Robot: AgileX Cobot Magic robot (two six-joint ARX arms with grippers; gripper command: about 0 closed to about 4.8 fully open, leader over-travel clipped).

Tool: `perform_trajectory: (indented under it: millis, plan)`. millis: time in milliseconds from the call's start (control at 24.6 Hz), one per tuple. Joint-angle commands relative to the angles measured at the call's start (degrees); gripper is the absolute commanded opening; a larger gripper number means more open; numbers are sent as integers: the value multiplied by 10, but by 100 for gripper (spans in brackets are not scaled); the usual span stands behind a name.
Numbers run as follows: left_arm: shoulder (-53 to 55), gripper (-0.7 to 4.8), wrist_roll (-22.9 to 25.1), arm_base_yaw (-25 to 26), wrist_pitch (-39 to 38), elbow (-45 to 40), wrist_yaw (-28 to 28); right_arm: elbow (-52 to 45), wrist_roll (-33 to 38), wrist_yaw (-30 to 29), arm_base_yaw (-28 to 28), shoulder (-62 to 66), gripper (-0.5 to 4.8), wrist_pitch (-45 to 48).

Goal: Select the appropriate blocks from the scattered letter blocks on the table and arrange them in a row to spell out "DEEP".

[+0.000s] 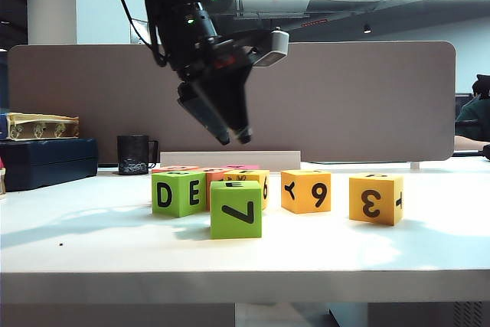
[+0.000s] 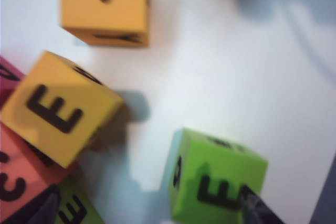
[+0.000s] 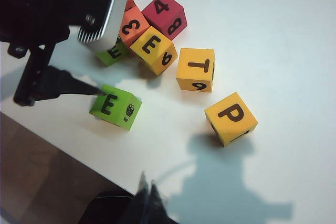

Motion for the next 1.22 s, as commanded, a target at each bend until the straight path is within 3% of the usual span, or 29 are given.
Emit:
perform_trajectory:
  millis: [41,81,163,285,407,1057,1220]
  plan:
    - [0,434,-179,-1,67,0,3,2,-2,0,0,-1,-1,7]
    - [2,433,-222,-1,82,0,2,2,-2,1,0,-1,-1,7]
    - [3,430,-369,-1,146,-4,-5,2,-2,1,0,-1,-1,7]
    - [3,430,-432,-1,167,-4,-39,2,-2,1,0,-1,-1,7]
    - [3,430,-452,-2,162,-8,-93,2,-2,1,0,-1,-1,7]
    - [43,424,-479,-23,165,-47,-90,2,-2,1,0,-1,-1,10]
    - [57,389,-479,-22,171,-47,-101,2,-2,0,0,-1,-1,7]
